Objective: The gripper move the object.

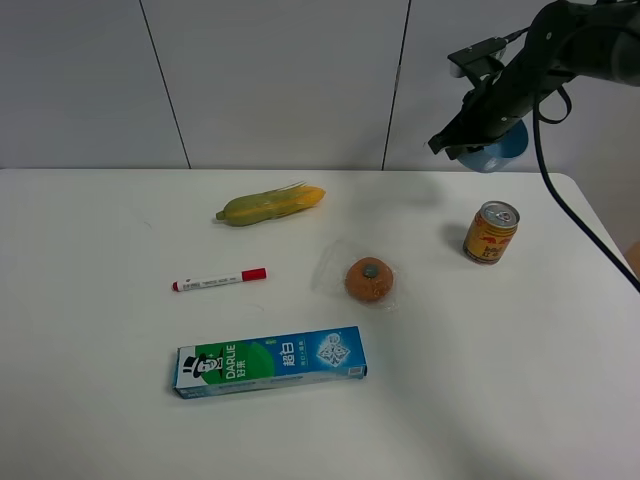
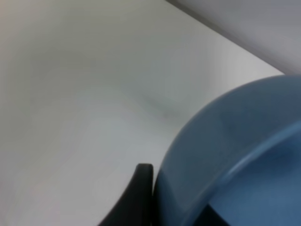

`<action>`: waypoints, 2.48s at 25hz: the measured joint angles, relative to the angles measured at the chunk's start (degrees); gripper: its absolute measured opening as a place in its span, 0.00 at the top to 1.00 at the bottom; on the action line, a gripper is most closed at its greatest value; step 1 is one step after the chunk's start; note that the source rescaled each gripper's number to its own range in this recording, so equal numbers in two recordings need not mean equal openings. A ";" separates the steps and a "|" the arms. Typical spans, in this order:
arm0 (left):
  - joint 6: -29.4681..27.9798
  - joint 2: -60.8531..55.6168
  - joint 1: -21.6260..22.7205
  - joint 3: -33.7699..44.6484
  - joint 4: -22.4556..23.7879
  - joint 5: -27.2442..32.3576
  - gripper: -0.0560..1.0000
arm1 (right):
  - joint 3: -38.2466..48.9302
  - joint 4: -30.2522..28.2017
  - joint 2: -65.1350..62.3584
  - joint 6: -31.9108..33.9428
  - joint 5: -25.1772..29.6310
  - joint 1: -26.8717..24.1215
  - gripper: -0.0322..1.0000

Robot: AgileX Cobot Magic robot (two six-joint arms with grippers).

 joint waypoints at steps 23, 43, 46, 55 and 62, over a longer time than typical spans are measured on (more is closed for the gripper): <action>0.00 0.00 0.00 0.00 0.00 0.00 0.00 | -6.21 -0.83 11.66 1.83 -1.40 0.00 0.75; 0.00 0.00 0.00 0.00 0.00 0.00 0.00 | -6.24 -0.87 8.69 4.96 -5.31 0.00 0.23; 0.00 0.00 0.00 0.00 0.00 0.00 0.00 | -6.24 -1.60 2.58 5.29 -9.06 0.00 0.17; 0.00 0.00 0.00 0.00 0.00 0.00 0.00 | -6.24 -1.88 -20.00 5.56 -19.61 0.00 0.05; 0.00 0.00 0.00 0.00 0.00 0.00 0.00 | -6.24 -0.80 -36.77 2.58 -19.53 0.00 0.04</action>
